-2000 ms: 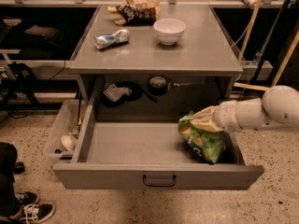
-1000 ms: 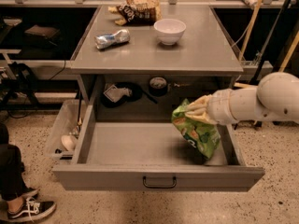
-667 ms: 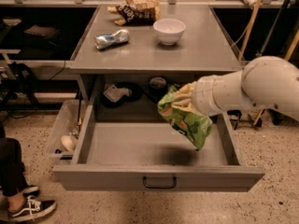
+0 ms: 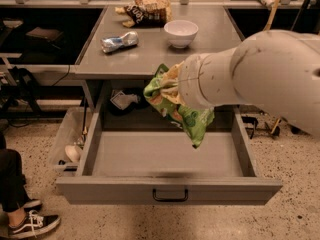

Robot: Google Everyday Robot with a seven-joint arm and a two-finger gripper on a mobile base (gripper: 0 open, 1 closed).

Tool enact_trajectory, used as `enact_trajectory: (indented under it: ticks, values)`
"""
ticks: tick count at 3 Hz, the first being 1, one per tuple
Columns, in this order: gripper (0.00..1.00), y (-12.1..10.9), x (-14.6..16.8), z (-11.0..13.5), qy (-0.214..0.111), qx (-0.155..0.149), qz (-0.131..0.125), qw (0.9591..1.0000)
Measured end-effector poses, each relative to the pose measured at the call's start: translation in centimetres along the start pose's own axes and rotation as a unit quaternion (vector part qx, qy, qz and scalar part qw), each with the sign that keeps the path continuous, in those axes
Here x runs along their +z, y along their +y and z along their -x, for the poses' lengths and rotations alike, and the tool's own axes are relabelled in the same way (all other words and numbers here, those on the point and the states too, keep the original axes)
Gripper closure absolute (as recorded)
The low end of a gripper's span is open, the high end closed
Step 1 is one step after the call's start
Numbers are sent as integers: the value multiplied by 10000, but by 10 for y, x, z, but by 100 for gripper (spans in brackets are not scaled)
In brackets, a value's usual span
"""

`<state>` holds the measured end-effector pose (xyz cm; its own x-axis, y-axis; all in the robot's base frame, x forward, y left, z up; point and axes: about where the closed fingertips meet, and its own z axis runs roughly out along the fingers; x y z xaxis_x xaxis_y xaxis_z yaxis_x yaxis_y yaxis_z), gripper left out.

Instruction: Pick green rice chip bag from top drawer and place on counter

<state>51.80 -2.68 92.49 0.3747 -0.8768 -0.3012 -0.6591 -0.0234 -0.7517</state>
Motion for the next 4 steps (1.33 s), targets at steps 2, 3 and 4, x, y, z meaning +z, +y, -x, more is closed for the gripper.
enact_trajectory:
  ticks: [2,3,4]
  values:
    - [100,-20,0,-10,7,-10,-215,9998]
    - [100,-70,5,-42,202,-32,-440,9988]
    - [100,-139,14,-80,653,-310,-646,9953]
